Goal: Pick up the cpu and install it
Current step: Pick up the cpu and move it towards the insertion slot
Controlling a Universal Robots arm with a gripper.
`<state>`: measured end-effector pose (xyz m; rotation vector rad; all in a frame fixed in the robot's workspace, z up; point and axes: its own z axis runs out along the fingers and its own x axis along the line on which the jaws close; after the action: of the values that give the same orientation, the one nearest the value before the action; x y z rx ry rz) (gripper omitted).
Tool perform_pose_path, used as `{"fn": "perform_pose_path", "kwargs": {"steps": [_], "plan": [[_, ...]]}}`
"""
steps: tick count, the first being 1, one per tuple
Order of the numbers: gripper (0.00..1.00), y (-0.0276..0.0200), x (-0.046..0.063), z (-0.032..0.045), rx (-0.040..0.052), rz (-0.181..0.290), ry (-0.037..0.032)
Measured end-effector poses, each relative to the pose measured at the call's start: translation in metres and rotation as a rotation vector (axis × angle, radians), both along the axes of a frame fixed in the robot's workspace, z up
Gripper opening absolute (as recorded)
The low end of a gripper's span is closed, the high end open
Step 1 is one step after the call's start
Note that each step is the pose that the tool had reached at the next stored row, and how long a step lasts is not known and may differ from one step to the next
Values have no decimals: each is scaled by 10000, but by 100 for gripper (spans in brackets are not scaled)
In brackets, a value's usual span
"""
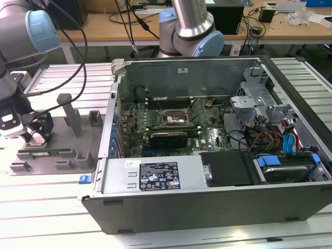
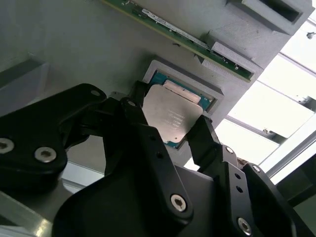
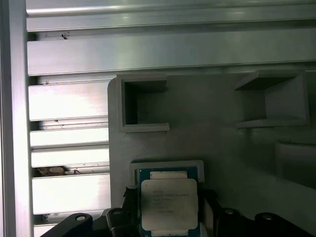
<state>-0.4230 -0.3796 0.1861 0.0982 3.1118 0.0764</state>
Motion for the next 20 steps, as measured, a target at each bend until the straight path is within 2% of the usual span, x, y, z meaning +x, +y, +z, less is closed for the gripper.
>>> {"fn": "perform_pose_path", "kwargs": {"steps": [12,13,14,20], "plan": [[62,0,0,33,-1,0,2],[60,0,-1,35,-2,0,3],[54,0,0,36,0,0,2],[54,0,-1,65,-3,0,3]]}}
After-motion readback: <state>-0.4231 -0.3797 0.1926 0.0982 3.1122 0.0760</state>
